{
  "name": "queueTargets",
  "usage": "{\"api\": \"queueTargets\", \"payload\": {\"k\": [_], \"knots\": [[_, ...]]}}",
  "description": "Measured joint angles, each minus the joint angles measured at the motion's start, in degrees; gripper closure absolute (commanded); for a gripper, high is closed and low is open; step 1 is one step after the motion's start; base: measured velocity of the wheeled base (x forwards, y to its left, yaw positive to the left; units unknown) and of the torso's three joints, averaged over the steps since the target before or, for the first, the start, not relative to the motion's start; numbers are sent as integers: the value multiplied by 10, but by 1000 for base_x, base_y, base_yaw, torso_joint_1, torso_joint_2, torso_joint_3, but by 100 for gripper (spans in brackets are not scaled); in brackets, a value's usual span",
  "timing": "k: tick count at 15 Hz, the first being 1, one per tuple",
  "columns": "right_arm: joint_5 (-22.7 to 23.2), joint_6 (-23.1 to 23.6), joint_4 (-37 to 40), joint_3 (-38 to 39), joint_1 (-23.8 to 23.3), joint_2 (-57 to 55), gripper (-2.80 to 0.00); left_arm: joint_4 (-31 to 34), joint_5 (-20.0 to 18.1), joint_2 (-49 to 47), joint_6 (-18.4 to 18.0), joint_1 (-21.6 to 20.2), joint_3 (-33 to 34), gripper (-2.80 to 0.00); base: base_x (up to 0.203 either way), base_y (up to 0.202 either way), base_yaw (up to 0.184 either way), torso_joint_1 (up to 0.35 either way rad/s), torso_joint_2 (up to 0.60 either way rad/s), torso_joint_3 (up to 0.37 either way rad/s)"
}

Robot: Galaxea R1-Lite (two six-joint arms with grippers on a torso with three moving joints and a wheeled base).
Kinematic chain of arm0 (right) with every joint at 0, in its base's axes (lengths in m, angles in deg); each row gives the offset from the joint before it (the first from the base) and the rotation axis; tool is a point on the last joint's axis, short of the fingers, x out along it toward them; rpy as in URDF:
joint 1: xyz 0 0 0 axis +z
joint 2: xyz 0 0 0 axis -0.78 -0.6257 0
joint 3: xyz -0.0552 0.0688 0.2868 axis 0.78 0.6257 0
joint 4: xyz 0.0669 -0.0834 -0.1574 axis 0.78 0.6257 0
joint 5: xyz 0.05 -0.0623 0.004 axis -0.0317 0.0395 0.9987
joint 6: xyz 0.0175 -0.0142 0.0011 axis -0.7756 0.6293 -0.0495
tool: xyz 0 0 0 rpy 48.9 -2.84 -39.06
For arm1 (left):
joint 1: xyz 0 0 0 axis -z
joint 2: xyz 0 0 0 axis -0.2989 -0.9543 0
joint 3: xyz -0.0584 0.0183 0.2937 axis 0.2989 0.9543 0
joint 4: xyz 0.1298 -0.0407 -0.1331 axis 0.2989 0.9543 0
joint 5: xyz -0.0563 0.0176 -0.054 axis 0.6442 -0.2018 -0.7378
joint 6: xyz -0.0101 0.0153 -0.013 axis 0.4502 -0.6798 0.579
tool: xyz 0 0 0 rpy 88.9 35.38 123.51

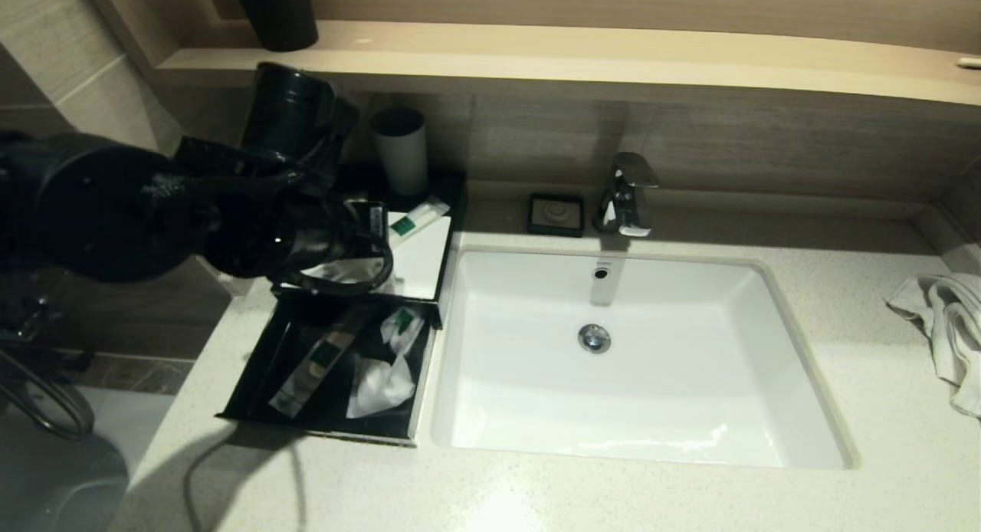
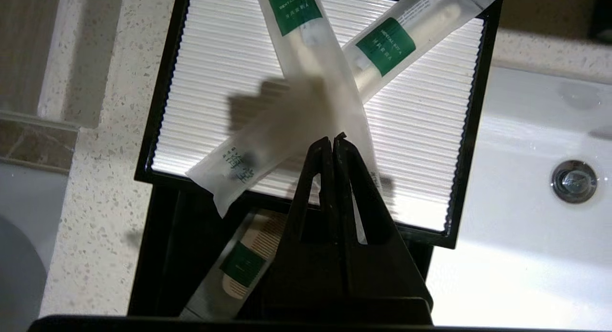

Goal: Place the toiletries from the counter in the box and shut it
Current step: Pick up the bathroom toiletry

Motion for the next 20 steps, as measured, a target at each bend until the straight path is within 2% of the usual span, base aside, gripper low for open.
{"api": "queueTargets", "payload": {"k": [3, 5, 9, 16, 17, 20], "knots": [[0, 0, 0, 0, 0, 0, 0, 84, 42, -22, 75, 28, -48, 0, 0, 0, 0, 0, 0, 0], [0, 0, 0, 0, 0, 0, 0, 129, 54, -38, 128, 46, -66, 0, 0, 0, 0, 0, 0, 0], [0, 0, 0, 0, 0, 0, 0, 125, 87, -59, 152, 61, -73, 0, 0, 0, 0, 0, 0, 0], [0, 0, 0, 0, 0, 0, 0, 118, 89, -75, 161, 67, -80, 0, 0, 0, 0, 0, 0, 0], [0, 0, 0, 0, 0, 0, 0, 118, 90, -76, 163, 67, -81, -280, 0, 0, 0, 0, 0, 0], [0, 0, 0, 0, 0, 0, 0, 118, 97, -76, 166, 67, -84, -280, 0, 0, 0, 0, 0, 0]]}}
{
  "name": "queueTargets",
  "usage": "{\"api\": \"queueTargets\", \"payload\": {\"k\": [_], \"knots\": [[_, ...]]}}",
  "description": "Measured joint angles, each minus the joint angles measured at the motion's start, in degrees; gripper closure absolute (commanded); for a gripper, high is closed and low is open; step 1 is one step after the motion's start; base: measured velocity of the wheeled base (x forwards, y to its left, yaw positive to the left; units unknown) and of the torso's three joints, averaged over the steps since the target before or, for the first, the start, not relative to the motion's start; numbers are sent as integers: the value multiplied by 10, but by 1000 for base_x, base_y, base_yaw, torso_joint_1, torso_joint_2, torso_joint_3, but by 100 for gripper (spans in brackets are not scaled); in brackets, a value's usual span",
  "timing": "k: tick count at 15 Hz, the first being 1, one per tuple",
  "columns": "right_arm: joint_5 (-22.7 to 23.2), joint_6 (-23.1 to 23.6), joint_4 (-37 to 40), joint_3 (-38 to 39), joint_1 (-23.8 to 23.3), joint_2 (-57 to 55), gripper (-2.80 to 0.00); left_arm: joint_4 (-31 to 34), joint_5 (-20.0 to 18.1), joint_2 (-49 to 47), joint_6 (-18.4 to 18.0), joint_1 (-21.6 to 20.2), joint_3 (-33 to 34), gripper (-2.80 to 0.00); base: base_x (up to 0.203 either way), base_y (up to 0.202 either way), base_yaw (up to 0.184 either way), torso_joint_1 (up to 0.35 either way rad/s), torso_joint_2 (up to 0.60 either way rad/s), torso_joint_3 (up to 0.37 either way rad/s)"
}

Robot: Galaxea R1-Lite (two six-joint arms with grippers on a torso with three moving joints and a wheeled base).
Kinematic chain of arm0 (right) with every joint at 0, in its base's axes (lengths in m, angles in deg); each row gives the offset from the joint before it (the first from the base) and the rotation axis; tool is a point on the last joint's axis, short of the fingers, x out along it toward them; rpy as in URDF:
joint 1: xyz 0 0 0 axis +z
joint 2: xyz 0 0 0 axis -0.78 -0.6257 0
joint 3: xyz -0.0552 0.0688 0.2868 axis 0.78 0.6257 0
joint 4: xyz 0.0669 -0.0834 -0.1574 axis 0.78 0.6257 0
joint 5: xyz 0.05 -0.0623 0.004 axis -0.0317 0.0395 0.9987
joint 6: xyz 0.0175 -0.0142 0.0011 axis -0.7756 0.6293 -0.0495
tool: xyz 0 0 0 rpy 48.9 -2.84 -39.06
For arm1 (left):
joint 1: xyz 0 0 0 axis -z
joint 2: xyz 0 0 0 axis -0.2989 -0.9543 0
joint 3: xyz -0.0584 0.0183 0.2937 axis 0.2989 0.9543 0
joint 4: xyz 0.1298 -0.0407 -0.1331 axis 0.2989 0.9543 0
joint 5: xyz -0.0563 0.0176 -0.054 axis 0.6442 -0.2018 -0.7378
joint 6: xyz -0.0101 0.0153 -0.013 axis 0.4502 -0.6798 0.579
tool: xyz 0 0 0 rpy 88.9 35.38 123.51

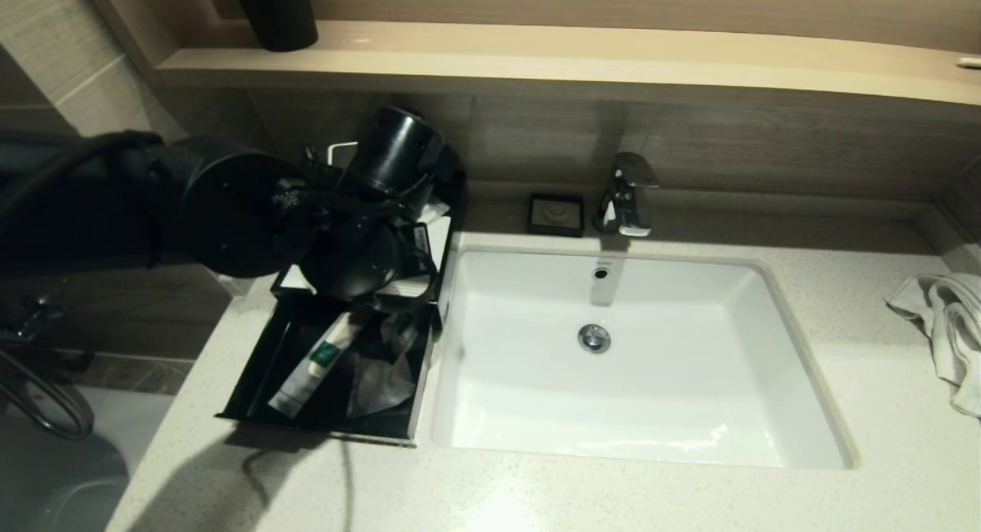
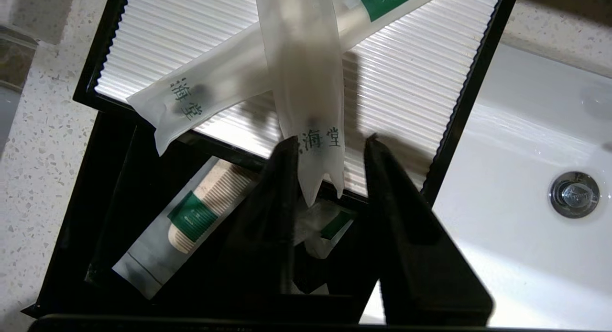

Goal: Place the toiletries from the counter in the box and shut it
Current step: Pick up the bathroom toiletry

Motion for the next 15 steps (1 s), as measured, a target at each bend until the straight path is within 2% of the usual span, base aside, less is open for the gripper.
{"api": "queueTargets", "payload": {"k": [15], "knots": [[0, 0, 0, 0, 0, 0, 0, 1, 8, -16, 29, -1, 7, -280, 0, 0, 0, 0, 0, 0]]}}
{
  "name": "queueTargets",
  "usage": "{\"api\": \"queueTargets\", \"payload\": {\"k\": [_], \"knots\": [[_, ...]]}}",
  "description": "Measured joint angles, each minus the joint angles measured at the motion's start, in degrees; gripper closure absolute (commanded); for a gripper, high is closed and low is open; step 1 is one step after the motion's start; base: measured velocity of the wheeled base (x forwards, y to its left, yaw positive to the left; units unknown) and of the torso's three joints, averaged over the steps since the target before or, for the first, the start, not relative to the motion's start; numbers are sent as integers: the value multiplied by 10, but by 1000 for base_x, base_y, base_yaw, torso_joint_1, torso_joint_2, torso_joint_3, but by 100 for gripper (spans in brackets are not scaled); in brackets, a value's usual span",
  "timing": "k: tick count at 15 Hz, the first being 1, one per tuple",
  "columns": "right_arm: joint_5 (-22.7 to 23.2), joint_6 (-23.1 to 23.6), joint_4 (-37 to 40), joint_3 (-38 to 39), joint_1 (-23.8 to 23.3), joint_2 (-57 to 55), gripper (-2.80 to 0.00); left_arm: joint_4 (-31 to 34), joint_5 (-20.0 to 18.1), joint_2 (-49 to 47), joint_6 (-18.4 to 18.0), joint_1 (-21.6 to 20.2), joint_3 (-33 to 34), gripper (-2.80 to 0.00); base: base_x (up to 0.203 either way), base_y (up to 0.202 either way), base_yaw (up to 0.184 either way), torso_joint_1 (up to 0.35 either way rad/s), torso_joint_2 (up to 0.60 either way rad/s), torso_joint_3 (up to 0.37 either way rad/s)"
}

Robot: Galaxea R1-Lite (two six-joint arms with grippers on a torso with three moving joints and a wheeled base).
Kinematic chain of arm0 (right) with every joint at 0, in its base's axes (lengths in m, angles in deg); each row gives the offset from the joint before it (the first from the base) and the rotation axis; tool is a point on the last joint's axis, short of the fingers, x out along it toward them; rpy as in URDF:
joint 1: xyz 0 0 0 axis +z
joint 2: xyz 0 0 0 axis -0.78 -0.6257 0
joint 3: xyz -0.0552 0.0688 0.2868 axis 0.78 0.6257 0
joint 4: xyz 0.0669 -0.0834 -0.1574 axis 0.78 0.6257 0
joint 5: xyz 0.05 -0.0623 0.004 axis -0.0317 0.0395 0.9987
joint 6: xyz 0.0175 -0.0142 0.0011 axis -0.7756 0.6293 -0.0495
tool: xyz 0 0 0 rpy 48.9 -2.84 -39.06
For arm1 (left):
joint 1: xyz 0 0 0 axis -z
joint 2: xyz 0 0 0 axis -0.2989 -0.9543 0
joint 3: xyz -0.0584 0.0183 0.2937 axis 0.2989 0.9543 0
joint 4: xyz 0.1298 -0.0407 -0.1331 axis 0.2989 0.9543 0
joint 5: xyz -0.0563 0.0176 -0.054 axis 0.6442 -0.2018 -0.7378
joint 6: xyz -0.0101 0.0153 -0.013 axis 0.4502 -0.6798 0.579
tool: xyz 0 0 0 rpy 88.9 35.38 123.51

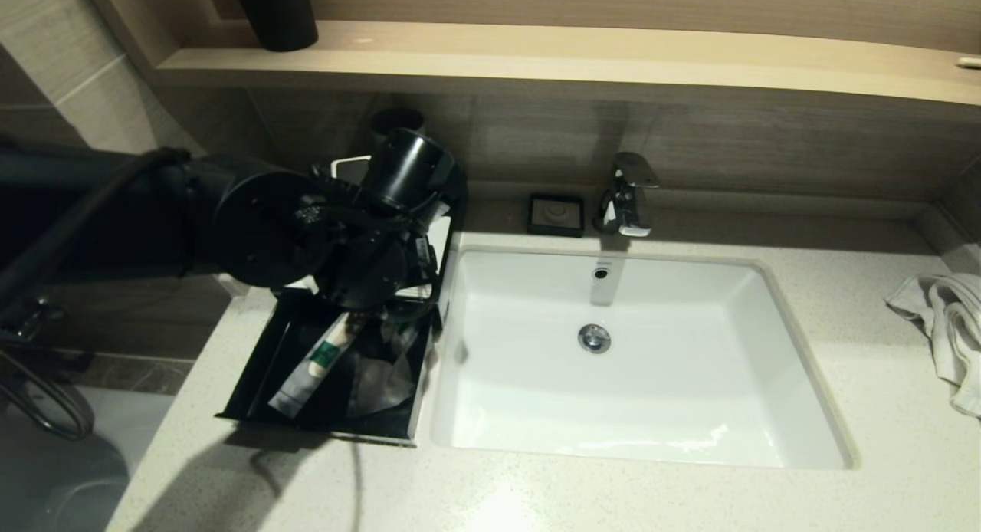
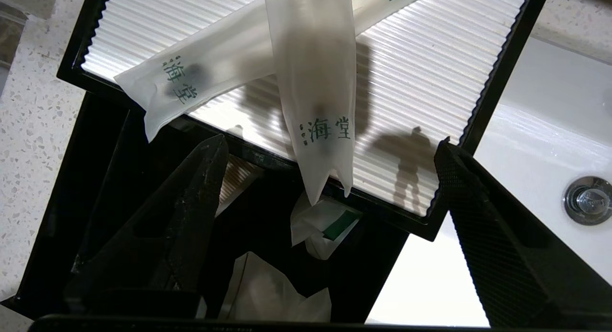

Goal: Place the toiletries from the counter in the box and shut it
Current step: Pick up the bathroom toiletry

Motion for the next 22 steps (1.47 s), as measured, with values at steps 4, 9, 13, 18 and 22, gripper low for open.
{"api": "queueTargets", "payload": {"k": [4, 9, 13, 18, 22], "knots": [[0, 0, 0, 0, 0, 0, 0, 0, -3, -5, 12, -4, -1, -280, 0, 0, 0, 0, 0, 0], [0, 0, 0, 0, 0, 0, 0, 0, -6, -13, 22, -5, -2, -280, 0, 0, 0, 0, 0, 0], [0, 0, 0, 0, 0, 0, 0, -1, -6, -18, 22, -10, -4, -280, 0, 0, 0, 0, 0, 0], [0, 0, 0, 0, 0, 0, 0, -1, -6, -22, 26, -16, -6, -280, 0, 0, 0, 0, 0, 0], [0, 0, 0, 0, 0, 0, 0, -1, -6, -25, 27, -19, -6, -280, 0, 0, 0, 0, 0, 0]]}}
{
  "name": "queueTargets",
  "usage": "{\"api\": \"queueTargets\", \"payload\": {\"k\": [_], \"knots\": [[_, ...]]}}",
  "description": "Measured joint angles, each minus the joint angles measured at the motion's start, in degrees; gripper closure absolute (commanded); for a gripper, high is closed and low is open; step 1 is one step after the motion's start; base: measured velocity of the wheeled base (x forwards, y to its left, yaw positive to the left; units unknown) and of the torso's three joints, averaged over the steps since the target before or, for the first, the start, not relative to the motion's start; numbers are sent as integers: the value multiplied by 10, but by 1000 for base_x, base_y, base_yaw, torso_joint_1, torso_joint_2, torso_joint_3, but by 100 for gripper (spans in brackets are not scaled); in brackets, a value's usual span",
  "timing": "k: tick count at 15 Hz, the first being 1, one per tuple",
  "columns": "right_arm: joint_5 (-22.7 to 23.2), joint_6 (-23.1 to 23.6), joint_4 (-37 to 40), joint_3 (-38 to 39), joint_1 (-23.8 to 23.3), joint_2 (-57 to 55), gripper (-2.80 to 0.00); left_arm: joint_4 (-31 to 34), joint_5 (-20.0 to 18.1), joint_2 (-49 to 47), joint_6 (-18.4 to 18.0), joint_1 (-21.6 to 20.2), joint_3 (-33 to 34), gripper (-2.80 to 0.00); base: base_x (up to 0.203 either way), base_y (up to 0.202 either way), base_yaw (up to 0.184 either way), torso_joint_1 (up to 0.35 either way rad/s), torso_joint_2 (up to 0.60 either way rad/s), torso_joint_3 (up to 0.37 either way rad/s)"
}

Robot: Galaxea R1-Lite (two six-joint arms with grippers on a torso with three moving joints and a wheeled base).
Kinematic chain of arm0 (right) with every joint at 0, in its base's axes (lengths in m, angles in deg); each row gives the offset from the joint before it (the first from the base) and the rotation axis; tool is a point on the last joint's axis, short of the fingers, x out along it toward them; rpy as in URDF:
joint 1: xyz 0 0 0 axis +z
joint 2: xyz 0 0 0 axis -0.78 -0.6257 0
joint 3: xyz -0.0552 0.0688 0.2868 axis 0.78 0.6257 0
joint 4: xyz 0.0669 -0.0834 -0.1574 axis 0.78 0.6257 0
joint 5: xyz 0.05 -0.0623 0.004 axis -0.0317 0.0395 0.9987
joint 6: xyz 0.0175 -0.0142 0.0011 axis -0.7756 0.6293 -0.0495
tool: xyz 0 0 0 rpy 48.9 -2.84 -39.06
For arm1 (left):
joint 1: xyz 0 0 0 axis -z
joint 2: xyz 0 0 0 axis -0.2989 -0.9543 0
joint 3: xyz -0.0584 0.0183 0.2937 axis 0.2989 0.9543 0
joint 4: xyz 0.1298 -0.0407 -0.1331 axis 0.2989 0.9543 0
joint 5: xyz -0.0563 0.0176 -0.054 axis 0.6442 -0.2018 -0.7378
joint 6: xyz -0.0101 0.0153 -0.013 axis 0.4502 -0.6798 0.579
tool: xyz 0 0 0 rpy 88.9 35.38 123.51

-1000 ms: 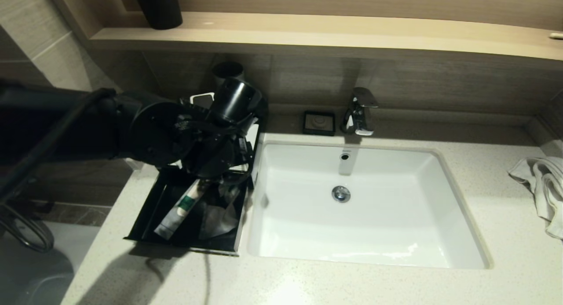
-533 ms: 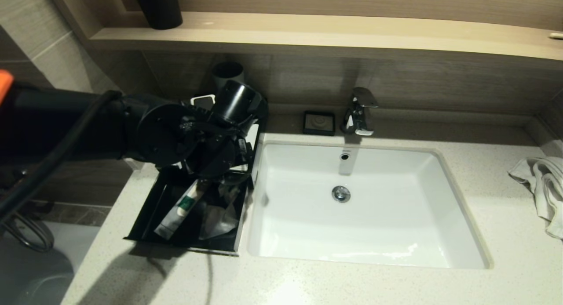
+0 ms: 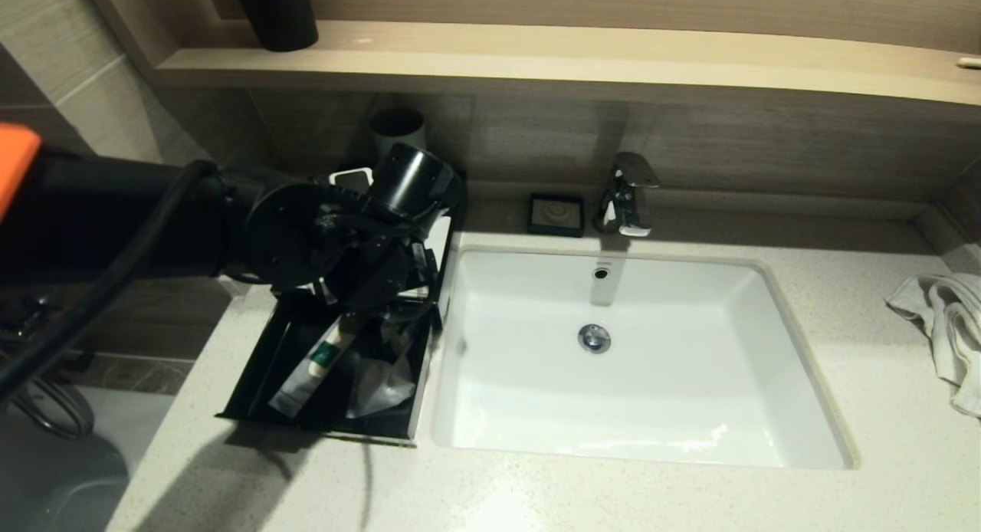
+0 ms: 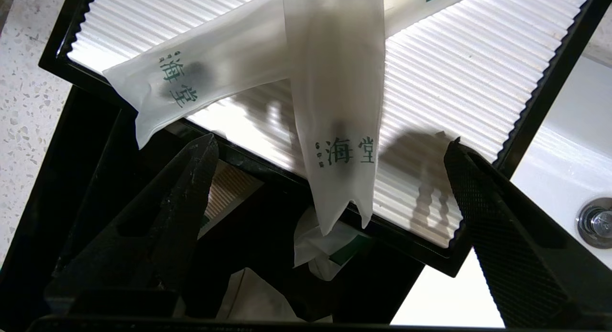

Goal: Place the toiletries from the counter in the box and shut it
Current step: Pick up the bathroom toiletry

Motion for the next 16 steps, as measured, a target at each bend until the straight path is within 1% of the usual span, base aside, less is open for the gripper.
{"api": "queueTargets", "payload": {"k": [1, 2, 16], "knots": [[0, 0, 0, 0, 0, 0, 0, 0, 0, 0, 0, 0, -1, -280, 0, 0, 0, 0, 0, 0], [0, 0, 0, 0, 0, 0, 0, 0, 0, -1, 0, 0, -1, 0, 0, 0, 0, 0, 0, 0], [0, 0, 0, 0, 0, 0, 0, 0, 0, 2, 1, -1, -2, 0, 0, 0, 0, 0, 0, 0]]}}
